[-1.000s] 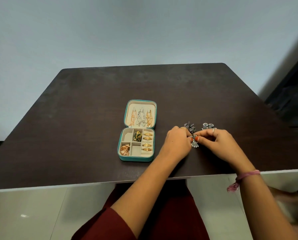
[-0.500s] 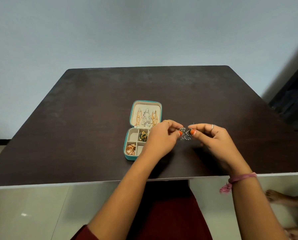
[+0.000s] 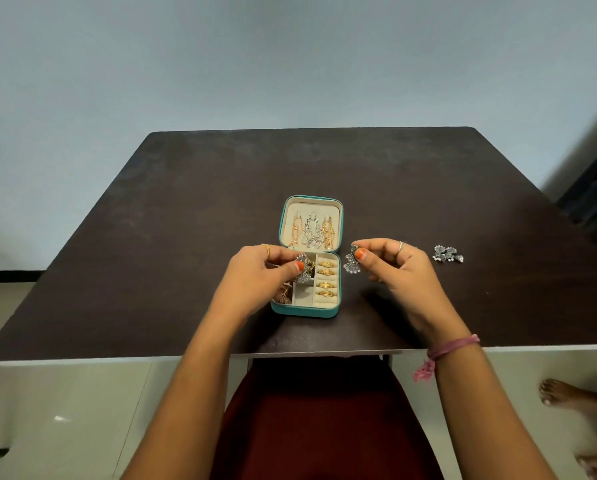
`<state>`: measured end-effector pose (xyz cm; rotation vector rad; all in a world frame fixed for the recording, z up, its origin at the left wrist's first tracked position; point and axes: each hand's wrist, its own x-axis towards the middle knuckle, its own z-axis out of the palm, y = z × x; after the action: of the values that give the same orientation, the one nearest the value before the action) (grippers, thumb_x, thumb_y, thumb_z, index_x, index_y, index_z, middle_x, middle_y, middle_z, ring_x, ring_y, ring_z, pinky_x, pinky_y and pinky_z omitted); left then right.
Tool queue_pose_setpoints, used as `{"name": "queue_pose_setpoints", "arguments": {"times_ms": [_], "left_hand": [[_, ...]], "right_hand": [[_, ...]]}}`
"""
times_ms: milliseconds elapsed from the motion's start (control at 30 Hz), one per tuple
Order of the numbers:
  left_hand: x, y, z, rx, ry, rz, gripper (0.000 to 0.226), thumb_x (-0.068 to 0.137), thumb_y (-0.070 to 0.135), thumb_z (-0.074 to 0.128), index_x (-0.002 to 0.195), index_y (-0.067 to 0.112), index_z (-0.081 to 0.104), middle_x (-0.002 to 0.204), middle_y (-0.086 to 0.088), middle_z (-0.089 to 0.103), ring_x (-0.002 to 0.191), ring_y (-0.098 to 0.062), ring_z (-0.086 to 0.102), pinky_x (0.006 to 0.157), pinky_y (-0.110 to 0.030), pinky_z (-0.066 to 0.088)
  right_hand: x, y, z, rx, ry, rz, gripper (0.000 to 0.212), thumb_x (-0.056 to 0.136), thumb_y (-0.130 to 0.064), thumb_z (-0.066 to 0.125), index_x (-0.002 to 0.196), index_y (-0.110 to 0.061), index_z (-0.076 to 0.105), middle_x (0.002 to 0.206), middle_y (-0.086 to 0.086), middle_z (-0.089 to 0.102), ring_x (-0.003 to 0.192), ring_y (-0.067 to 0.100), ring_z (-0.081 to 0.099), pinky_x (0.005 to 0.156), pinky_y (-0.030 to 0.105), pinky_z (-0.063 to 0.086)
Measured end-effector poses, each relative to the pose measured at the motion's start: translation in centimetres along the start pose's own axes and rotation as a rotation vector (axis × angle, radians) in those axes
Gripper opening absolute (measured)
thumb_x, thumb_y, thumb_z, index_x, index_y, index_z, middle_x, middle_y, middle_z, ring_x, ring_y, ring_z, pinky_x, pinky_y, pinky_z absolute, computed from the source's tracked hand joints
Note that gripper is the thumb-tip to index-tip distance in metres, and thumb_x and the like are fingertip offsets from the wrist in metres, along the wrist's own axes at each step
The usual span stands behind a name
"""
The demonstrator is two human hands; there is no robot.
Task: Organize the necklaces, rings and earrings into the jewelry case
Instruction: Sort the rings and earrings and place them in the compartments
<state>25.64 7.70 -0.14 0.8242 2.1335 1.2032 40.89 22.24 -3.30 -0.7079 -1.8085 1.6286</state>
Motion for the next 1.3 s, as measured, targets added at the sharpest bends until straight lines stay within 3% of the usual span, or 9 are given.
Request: {"name": "queue_pose_setpoints", "arguments": {"times_ms": [100, 200, 400, 667, 833, 933, 1033, 1167, 1300], "left_hand": [[0.1, -0.4, -0.1, 0.105, -0.018, -0.006, 0.021, 0.088, 0.022, 0.066, 0.108, 0.024, 0.07, 0.093, 0.008, 0.07, 0.066, -0.008, 0.061, 0.044, -0.012, 0.041], [0.1, -0.4, 0.1, 0.218, -0.055, -0.028, 0.02, 0.089, 0.023, 0.065, 0.108, 0.025, 0.07, 0.093, 0.01, 0.066, 0.067, -0.013, 0.062, 0.042, -0.013, 0.041], [0.6, 0.4, 1.7, 0.498, -0.007, 0.0, 0.01, 0.086, 0.023, 0.065, 0.091, 0.023, 0.074, 0.091, 0.008, 0.069, 0.089, -0.008, 0.063, 0.08, -0.029, 0.055], [2.3, 0.3, 3.1, 0.704, -0.006, -0.057, 0.016, 0.082, 0.024, 0.064, 0.094, 0.016, 0.07, 0.09, 0.0, 0.067, 0.079, -0.015, 0.065, 0.067, -0.028, 0.056], [2.1, 0.4, 3.1, 0.689, -0.027, -0.064, 0.018, 0.086, 0.023, 0.063, 0.1, 0.015, 0.07, 0.094, -0.003, 0.068, 0.08, -0.016, 0.067, 0.068, -0.028, 0.056], [1.6, 0.7, 2.6, 0.65, 0.015, -0.021, 0.01, 0.086, 0.017, 0.062, 0.088, 0.019, 0.072, 0.095, -0.001, 0.067, 0.085, -0.015, 0.065, 0.069, -0.025, 0.052], [1.1, 1.0, 1.5, 0.555, 0.104, 0.033, 0.018, 0.086, 0.015, 0.061, 0.07, 0.025, 0.063, 0.089, 0.003, 0.066, 0.084, -0.012, 0.063, 0.071, -0.025, 0.052], [0.5, 0.4, -0.7, 0.317, 0.302, 0.064, 0.009, 0.084, 0.017, 0.063, 0.077, 0.023, 0.066, 0.073, 0.011, 0.062, 0.071, -0.002, 0.058, 0.066, -0.018, 0.049], [0.3, -1.6, -2.0, 0.146, 0.428, 0.038, 0.005, 0.083, 0.021, 0.067, 0.078, 0.023, 0.066, 0.075, 0.01, 0.062, 0.068, -0.003, 0.056, 0.064, -0.016, 0.044]], "right_hand": [[0.1, -0.1, 0.5, -0.008, 0.001, -0.002, 0.014, 0.088, -0.01, 0.064, 0.098, -0.016, 0.07, 0.076, -0.013, 0.072, 0.072, -0.005, 0.061, 0.063, 0.012, 0.048], [0.1, -0.2, 0.7, -0.012, 0.007, 0.001, 0.014, 0.088, -0.01, 0.064, 0.1, -0.014, 0.07, 0.077, -0.012, 0.072, 0.073, -0.004, 0.061, 0.064, 0.013, 0.049], [0.1, -0.3, 0.7, -0.012, 0.001, -0.004, 0.015, 0.088, -0.009, 0.064, 0.101, -0.012, 0.07, 0.077, -0.012, 0.072, 0.073, -0.005, 0.062, 0.063, 0.011, 0.047], [-0.1, -0.5, 0.6, -0.033, -0.04, 0.013, 0.014, 0.088, -0.007, 0.064, 0.099, -0.014, 0.07, 0.081, -0.008, 0.072, 0.074, -0.005, 0.064, 0.066, 0.01, 0.048], [0.1, -0.4, 0.8, -0.083, -0.079, 0.049, 0.017, 0.088, -0.009, 0.064, 0.103, -0.01, 0.071, 0.093, 0.005, 0.074, 0.081, 0.002, 0.066, 0.072, 0.015, 0.052], [0.3, -0.2, 1.0, -0.108, -0.091, 0.064, 0.016, 0.088, -0.012, 0.065, 0.103, -0.012, 0.072, 0.094, 0.003, 0.075, 0.088, 0.008, 0.068, 0.074, 0.02, 0.051], [0.5, -0.4, 1.4, -0.149, -0.102, 0.051, 0.015, 0.087, -0.012, 0.066, 0.1, -0.015, 0.072, 0.094, 0.001, 0.075, 0.093, 0.012, 0.069, 0.082, 0.025, 0.054], [0.6, -0.9, 2.1, -0.288, -0.119, 0.027, 0.012, 0.086, -0.016, 0.069, 0.091, -0.026, 0.072, 0.088, -0.002, 0.075, 0.089, 0.012, 0.069, 0.081, 0.027, 0.055], [0.5, -1.5, 3.9, -0.464, -0.224, 0.059, 0.01, 0.085, -0.018, 0.07, 0.093, -0.022, 0.074, 0.082, -0.002, 0.073, 0.072, 0.0, 0.064, 0.062, 0.008, 0.047]]}}
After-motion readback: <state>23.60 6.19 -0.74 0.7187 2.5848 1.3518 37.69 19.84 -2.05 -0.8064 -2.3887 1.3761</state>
